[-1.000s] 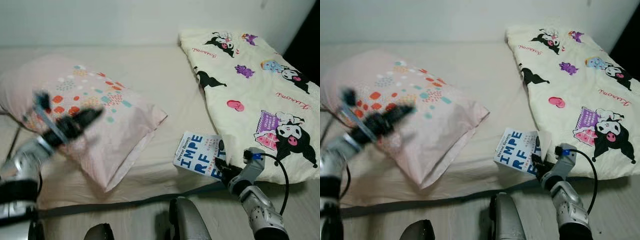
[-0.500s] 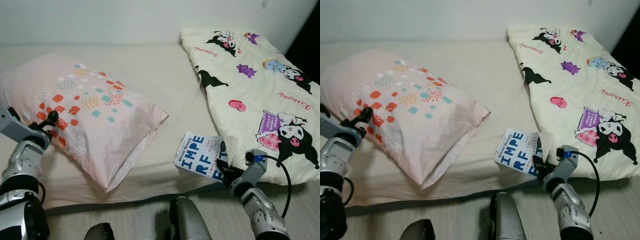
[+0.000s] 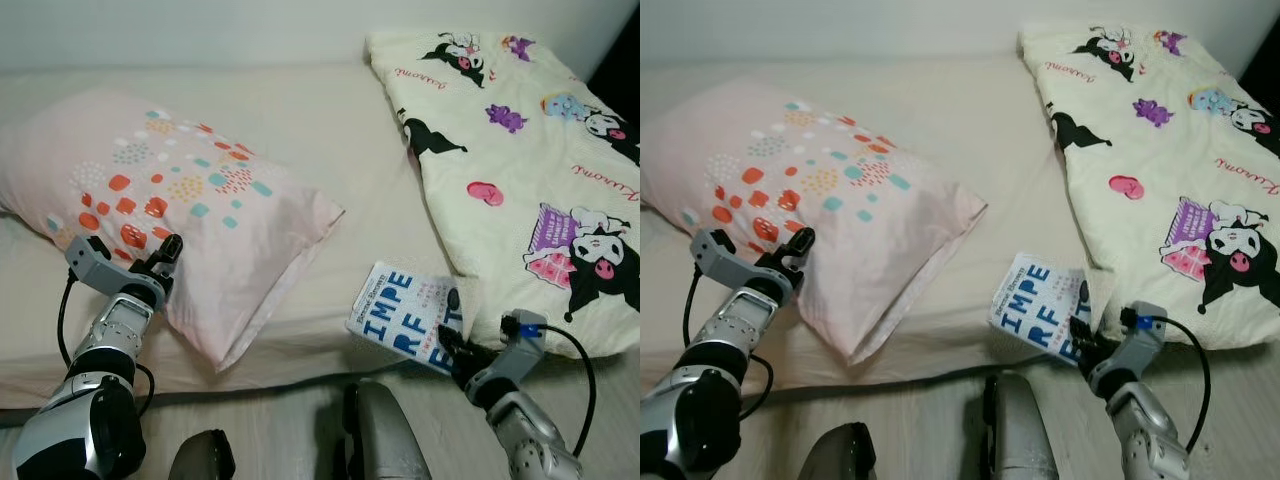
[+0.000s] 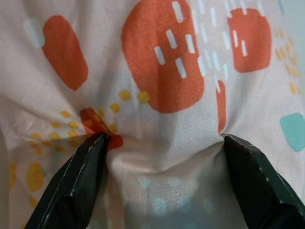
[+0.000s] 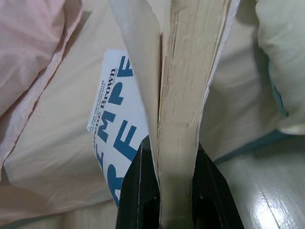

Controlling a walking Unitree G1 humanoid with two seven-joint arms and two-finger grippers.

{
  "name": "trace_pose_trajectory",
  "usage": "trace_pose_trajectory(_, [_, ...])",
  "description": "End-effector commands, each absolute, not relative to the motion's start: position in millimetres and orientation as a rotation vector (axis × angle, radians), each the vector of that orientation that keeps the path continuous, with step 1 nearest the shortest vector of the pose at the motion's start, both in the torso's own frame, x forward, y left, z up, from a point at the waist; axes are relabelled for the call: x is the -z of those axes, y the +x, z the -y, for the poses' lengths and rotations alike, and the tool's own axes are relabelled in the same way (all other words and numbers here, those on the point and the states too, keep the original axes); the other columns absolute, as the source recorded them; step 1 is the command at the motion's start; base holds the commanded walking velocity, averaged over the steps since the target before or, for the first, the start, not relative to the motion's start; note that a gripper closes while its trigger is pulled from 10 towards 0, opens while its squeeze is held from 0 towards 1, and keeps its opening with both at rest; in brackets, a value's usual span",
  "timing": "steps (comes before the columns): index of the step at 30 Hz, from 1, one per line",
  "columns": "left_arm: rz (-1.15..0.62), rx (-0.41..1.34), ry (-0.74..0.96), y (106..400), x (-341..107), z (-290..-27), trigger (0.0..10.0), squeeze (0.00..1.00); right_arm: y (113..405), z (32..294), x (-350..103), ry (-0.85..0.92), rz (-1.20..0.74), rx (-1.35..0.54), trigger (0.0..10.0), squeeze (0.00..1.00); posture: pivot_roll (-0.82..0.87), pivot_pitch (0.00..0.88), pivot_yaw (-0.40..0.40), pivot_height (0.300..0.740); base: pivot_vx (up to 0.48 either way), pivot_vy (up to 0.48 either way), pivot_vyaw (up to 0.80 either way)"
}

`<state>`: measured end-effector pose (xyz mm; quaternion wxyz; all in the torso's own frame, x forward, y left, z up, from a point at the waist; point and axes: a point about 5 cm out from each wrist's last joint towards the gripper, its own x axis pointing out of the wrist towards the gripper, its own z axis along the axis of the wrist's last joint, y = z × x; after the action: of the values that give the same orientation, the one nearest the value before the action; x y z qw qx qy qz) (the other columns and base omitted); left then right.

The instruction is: Clean up the room

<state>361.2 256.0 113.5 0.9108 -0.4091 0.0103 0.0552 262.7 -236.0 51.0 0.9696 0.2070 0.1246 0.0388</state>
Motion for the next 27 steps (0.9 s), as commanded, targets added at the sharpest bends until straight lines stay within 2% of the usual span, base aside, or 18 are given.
trace_pose_trajectory(1, [-0.056,-0.143,-0.856,357,-105,-260,10.0,0.0,251,228,-32,0.435,-0.366,-0.083,10.0,0.0,-0.08,0.347,-0.013,0.585,0.0,0.0,0.0])
trace_pose_trajectory(8, [-0.013,-0.061,-0.903,359,-110,-256,10.0,0.0,248,226,-35,0.434,-0.369,-0.087,10.0,0.0,-0.1,0.375,-0.013,0.585,0.0,0.0,0.0])
trace_pose_trajectory(11, [0.031,0.036,-0.973,364,-116,-243,10.0,0.0,244,224,-38,0.437,-0.372,-0.091,10.0,0.0,-0.12,0.384,-0.024,0.585,0.0,0.0,0.0])
trace_pose_trajectory(13, [0.058,0.185,-1.056,371,-125,-219,10.0,0.0,238,222,-38,0.434,-0.386,-0.097,10.0,0.0,-0.13,0.39,-0.029,0.585,0.0,0.0,0.0])
trace_pose_trajectory(14, [0.058,0.185,-1.056,371,-125,-219,10.0,0.0,238,222,-38,0.434,-0.386,-0.097,10.0,0.0,-0.13,0.39,-0.029,0.585,0.0,0.0,0.0])
trace_pose_trajectory(15, [0.047,0.262,-1.083,374,-128,-203,10.0,0.0,235,223,-38,0.433,-0.39,-0.097,10.0,0.0,-0.14,0.394,-0.029,0.585,0.0,0.0,0.0])
trace_pose_trajectory(16, [0.047,0.262,-1.083,374,-128,-203,10.0,0.0,235,223,-38,0.433,-0.39,-0.097,10.0,0.0,-0.14,0.394,-0.029,0.585,0.0,0.0,0.0])
trace_pose_trajectory(17, [0.021,0.348,-1.104,377,-129,-181,10.0,0.0,233,225,-40,0.429,-0.391,-0.093,10.0,0.0,-0.15,0.397,-0.028,0.585,0.0,0.0,0.0])
trace_pose_trajectory(21, [-0.009,0.387,-1.097,378,-129,-166,10.0,0.0,233,228,-43,0.425,-0.386,-0.085,10.0,0.0,-0.16,0.398,-0.027,0.585,0.0,0.0,0.0])
trace_pose_trajectory(22, [-0.045,0.398,-1.052,378,-126,-154,10.0,0.0,233,231,-47,0.422,-0.378,-0.077,10.0,0.0,-0.16,0.402,-0.025,0.585,0.0,0.0,0.0])
trace_pose_trajectory(27, [-0.089,0.333,-0.947,380,-121,-150,10.0,0.0,231,235,-52,0.419,-0.372,-0.065,10.0,0.0,-0.16,0.402,-0.025,0.585,0.0,0.0,0.0])
